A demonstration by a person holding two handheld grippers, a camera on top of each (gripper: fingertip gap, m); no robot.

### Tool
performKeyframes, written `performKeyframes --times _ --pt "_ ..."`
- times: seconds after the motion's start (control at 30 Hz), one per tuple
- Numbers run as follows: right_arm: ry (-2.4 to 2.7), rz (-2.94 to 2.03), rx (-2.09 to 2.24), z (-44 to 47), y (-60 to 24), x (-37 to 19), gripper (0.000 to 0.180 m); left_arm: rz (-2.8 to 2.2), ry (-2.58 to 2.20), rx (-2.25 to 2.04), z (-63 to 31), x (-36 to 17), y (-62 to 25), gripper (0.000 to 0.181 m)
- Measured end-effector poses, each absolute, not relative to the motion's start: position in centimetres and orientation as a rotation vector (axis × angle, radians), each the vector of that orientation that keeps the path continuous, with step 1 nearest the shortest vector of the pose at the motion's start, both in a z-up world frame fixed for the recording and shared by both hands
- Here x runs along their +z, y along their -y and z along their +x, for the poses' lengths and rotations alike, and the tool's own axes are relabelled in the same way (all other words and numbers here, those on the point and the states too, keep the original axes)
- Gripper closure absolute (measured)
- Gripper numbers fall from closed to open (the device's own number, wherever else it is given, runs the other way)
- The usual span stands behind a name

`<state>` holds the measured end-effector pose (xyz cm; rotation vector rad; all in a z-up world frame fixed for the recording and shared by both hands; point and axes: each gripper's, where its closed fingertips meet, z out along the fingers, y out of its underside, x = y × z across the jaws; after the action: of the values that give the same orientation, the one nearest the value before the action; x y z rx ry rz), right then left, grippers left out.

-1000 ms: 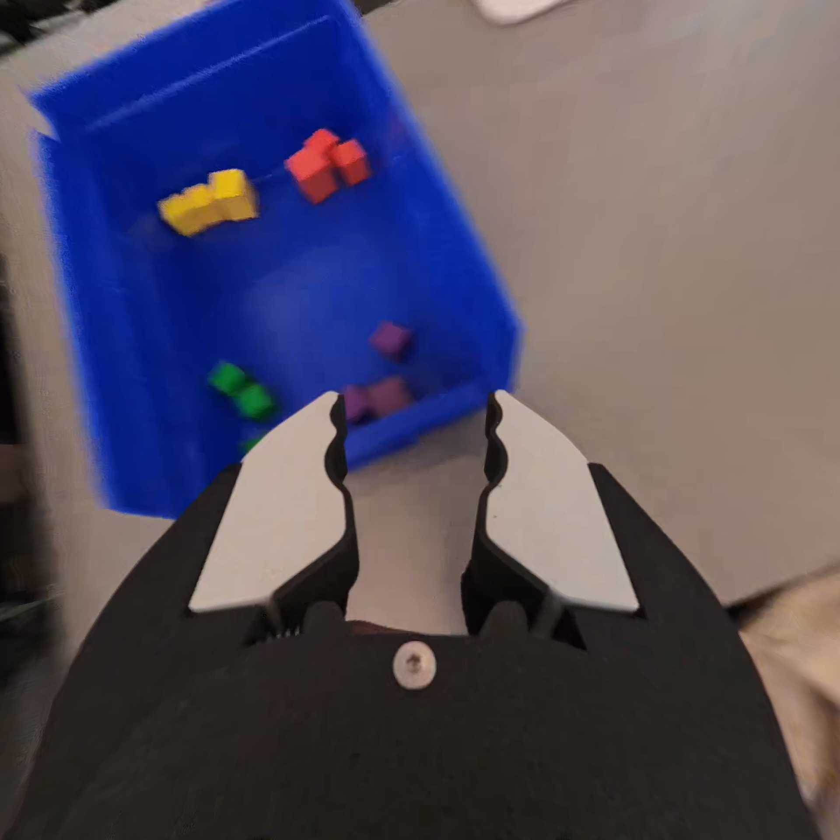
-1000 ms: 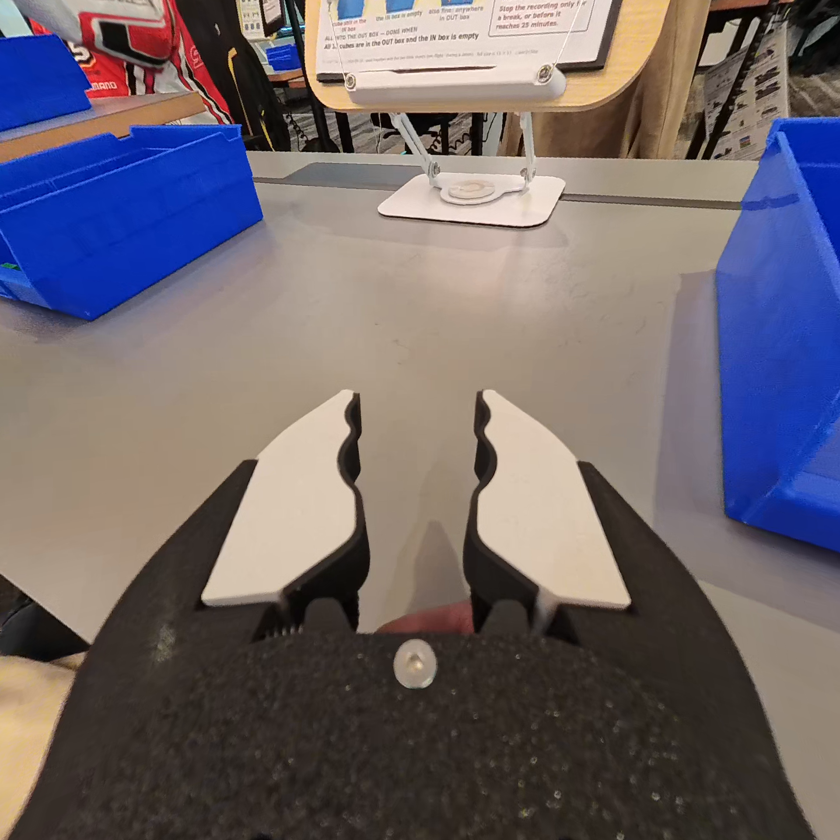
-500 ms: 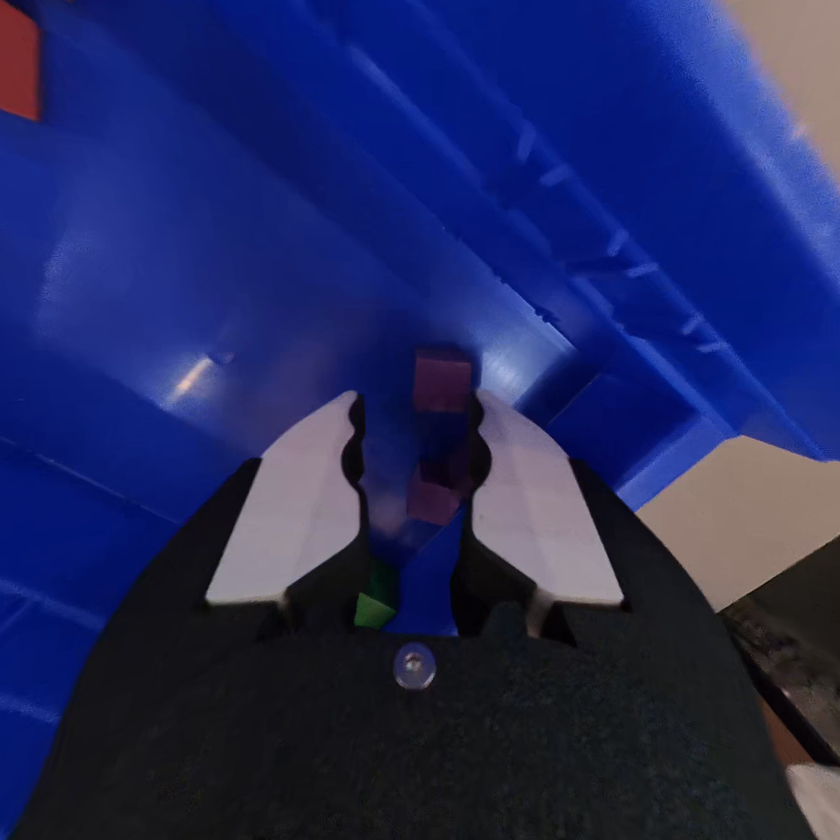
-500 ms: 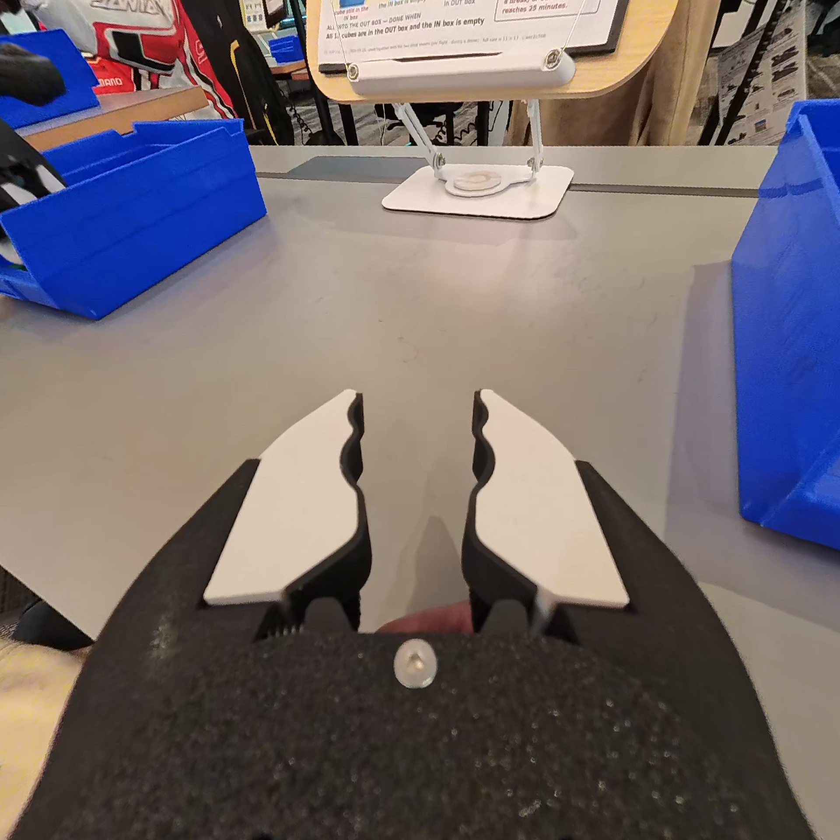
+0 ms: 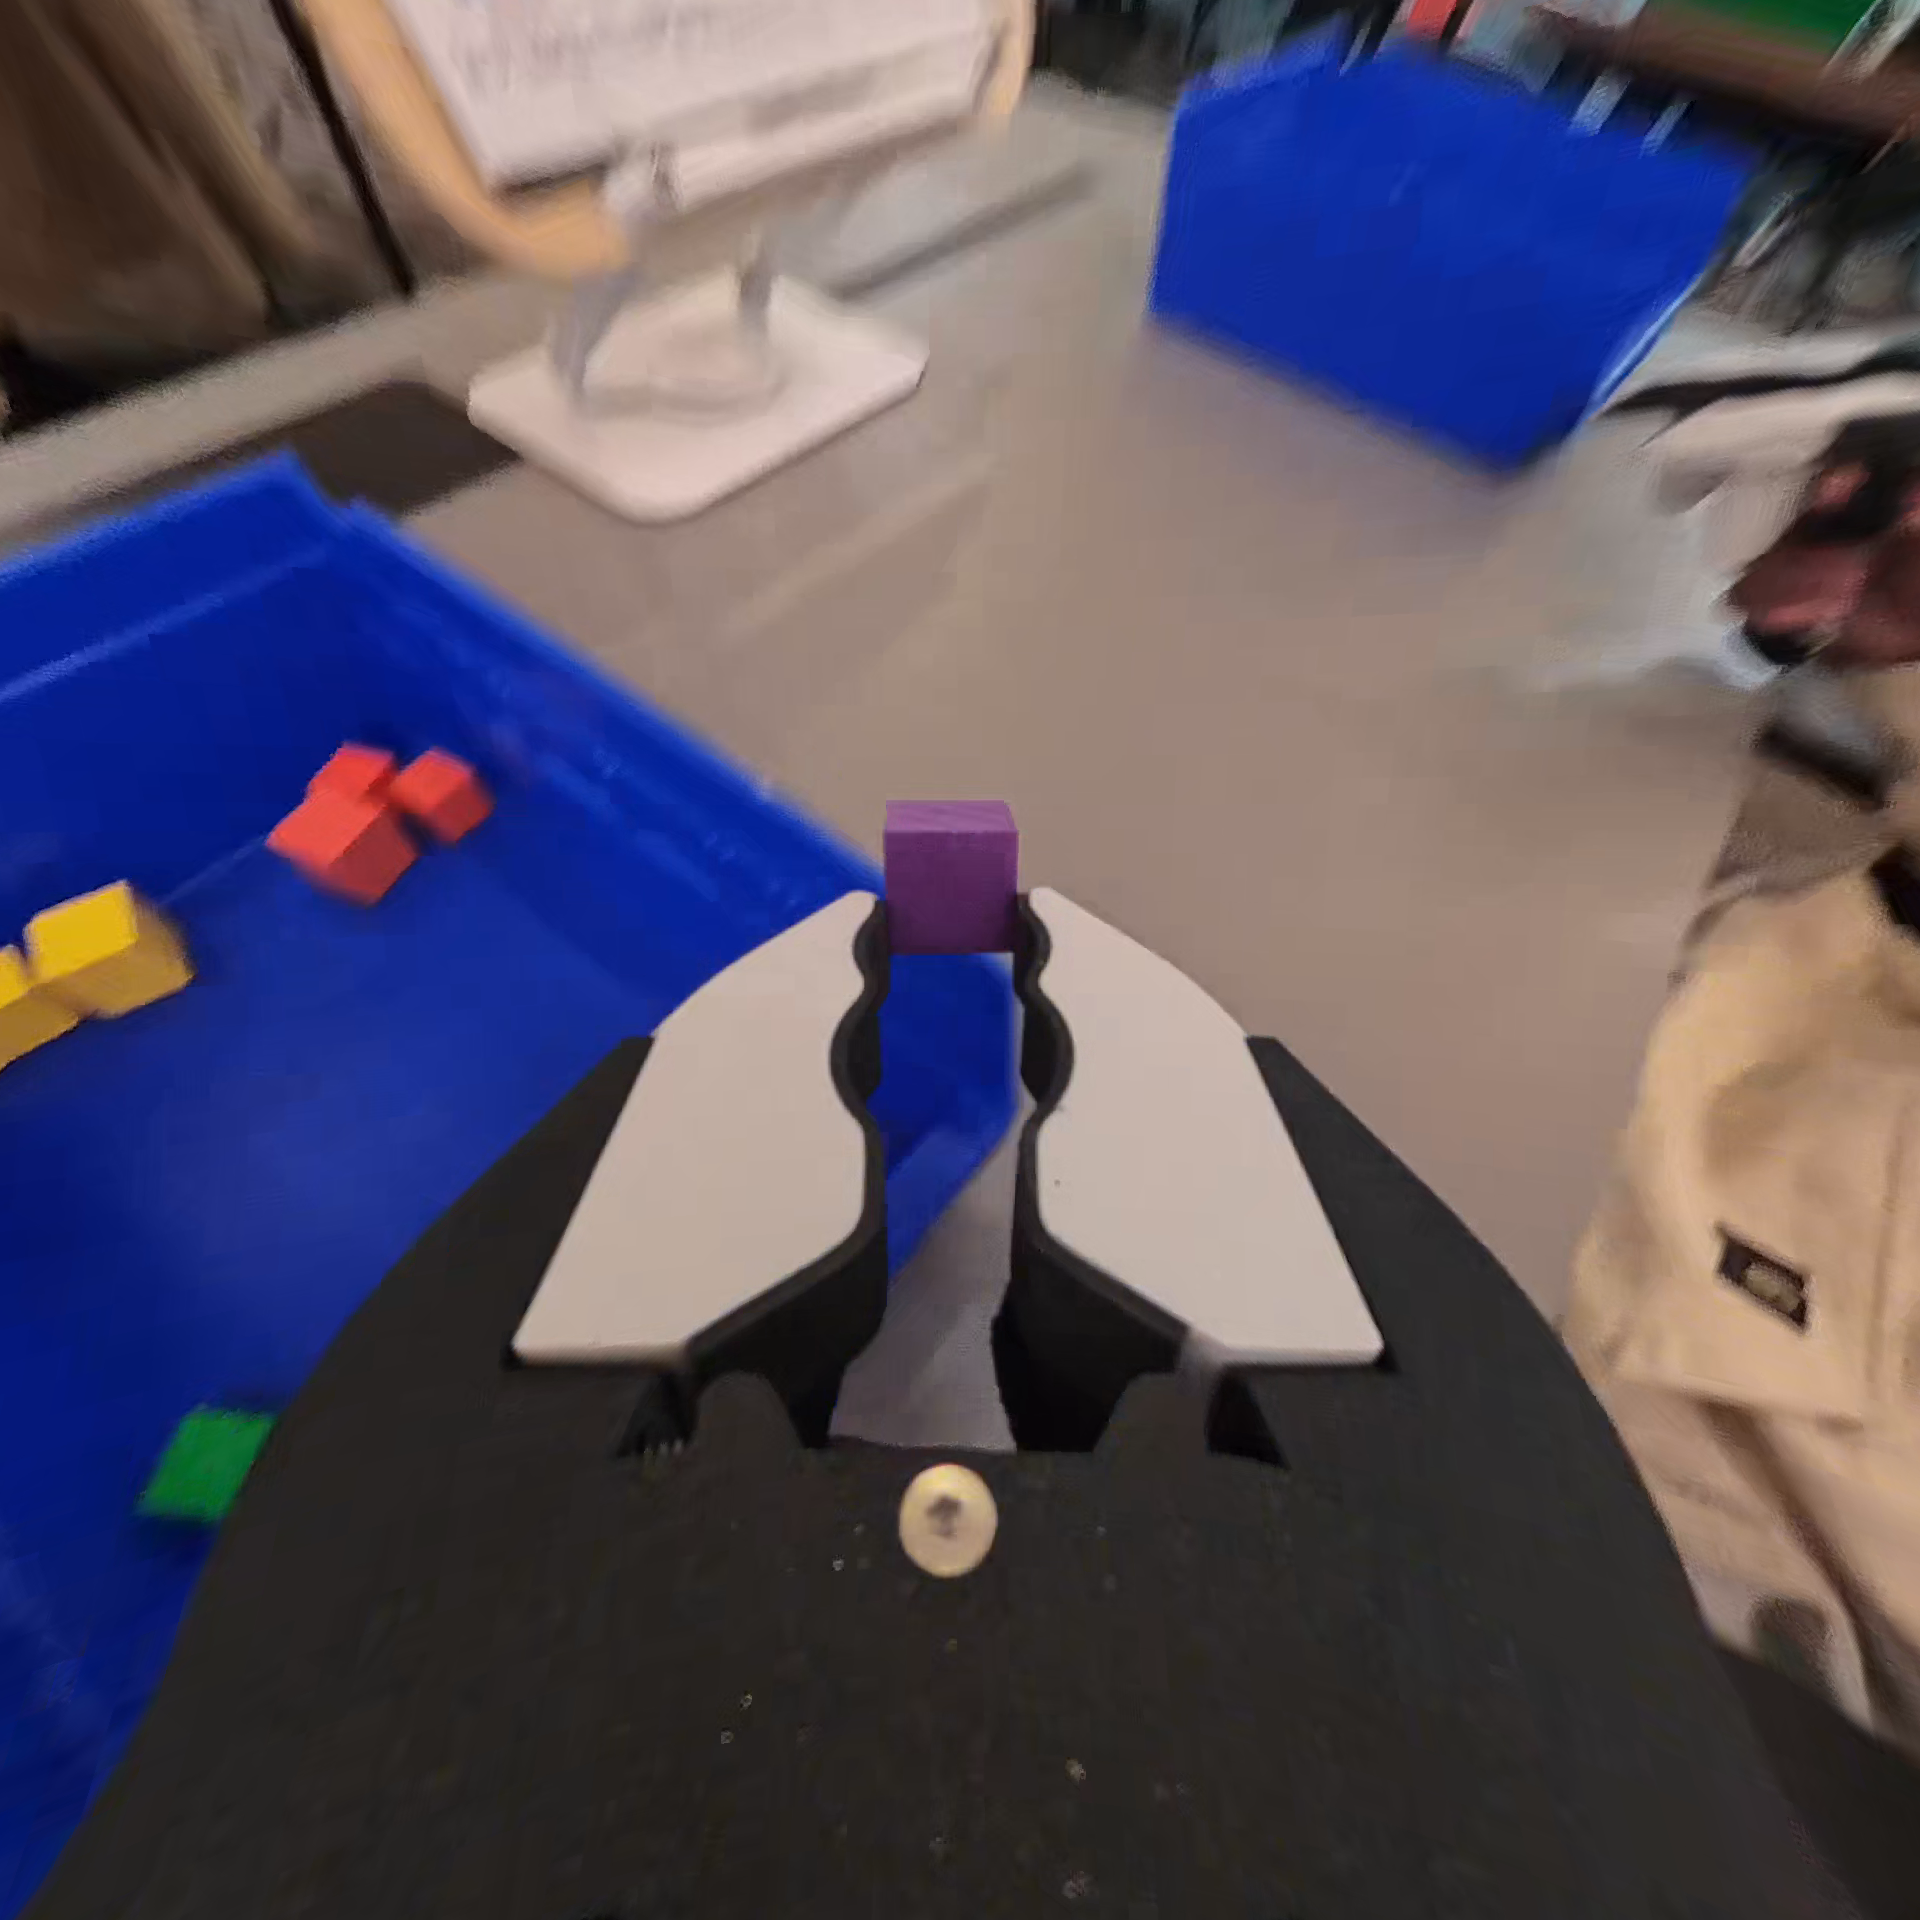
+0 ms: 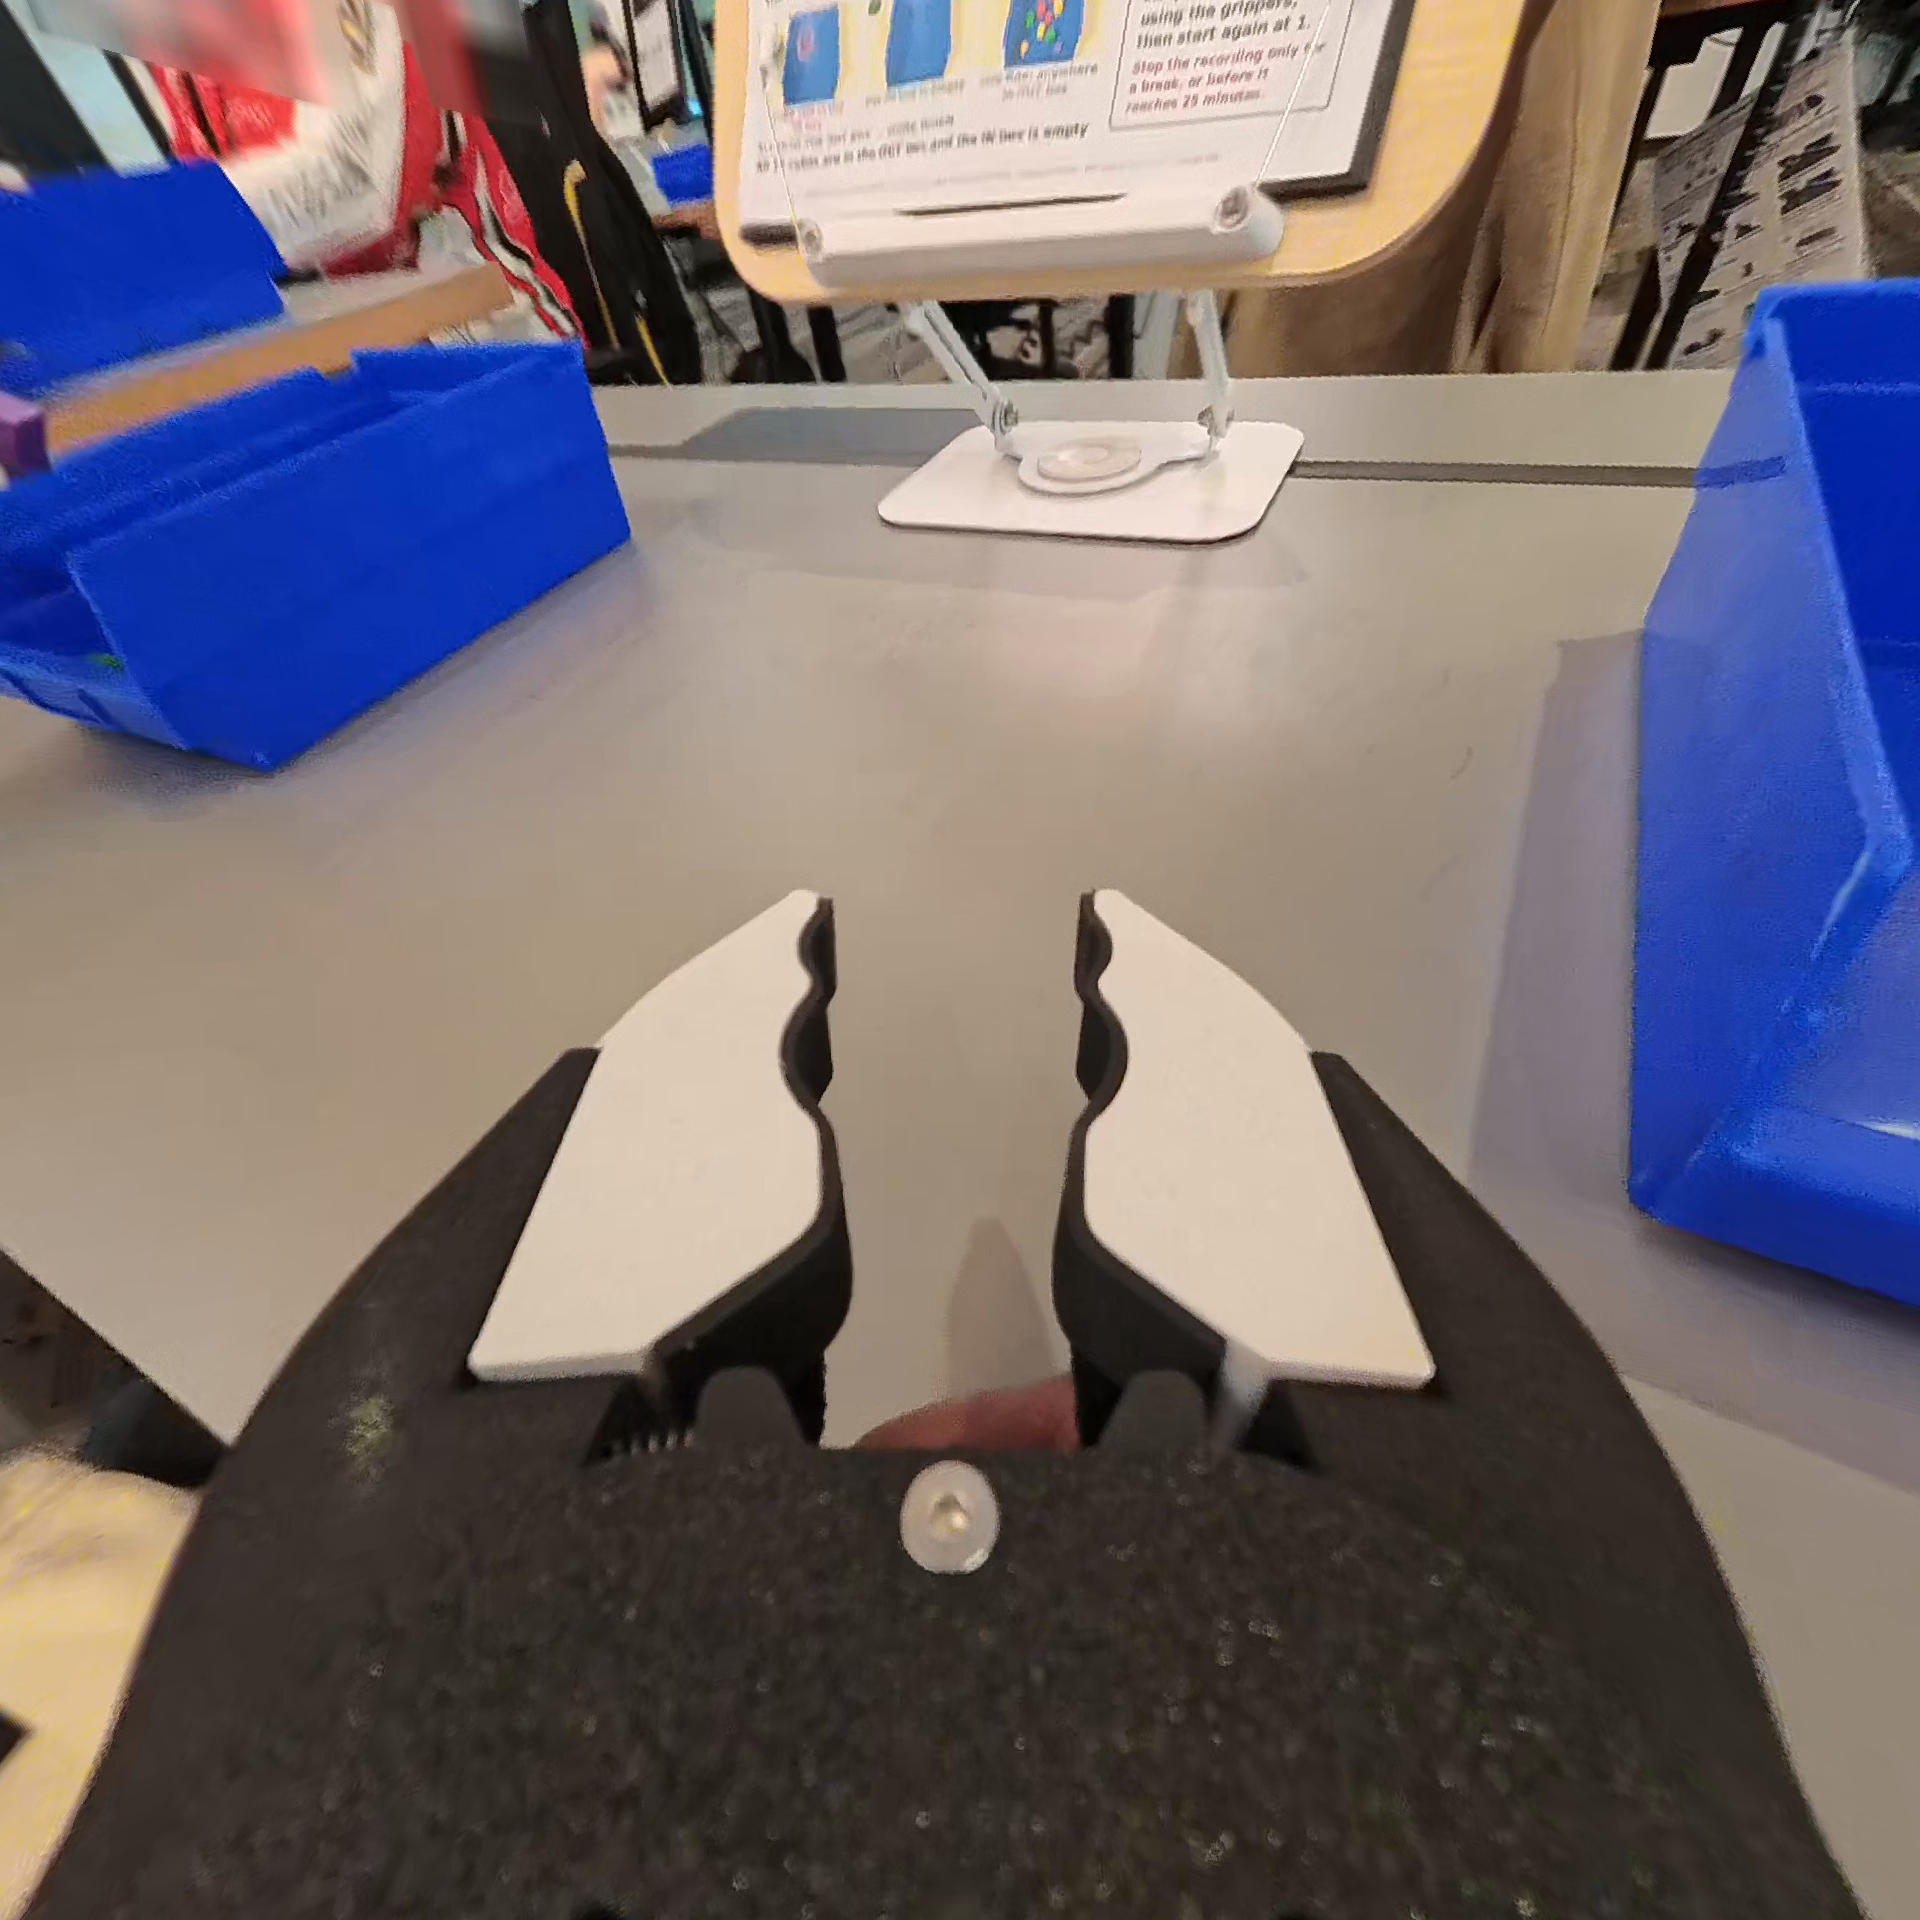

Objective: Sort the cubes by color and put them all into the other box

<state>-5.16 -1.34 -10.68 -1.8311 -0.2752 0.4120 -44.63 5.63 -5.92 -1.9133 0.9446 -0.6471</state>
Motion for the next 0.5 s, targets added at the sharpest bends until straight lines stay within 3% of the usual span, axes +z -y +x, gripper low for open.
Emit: performKeyframes --times 0.2,0.4,0.5 --pt "0.153 -1.797 0.942 -6.9 1.8 -9.4 0.138 -1.575 -0.988 -0.891 -38.0 -3.7 -0.2 0.159" --pt "0.022 -1.727 2.059 -15.5 2.0 -3.8 0.136 -1.342 -1.255 -0.879 -28.8 -2.1 0.2 0.159" --pt "0.083 -1.798 2.196 -19.3 1.0 -3.0 0.131 -1.256 -1.345 -0.852 -24.3 -1.9 -0.3 0.159"
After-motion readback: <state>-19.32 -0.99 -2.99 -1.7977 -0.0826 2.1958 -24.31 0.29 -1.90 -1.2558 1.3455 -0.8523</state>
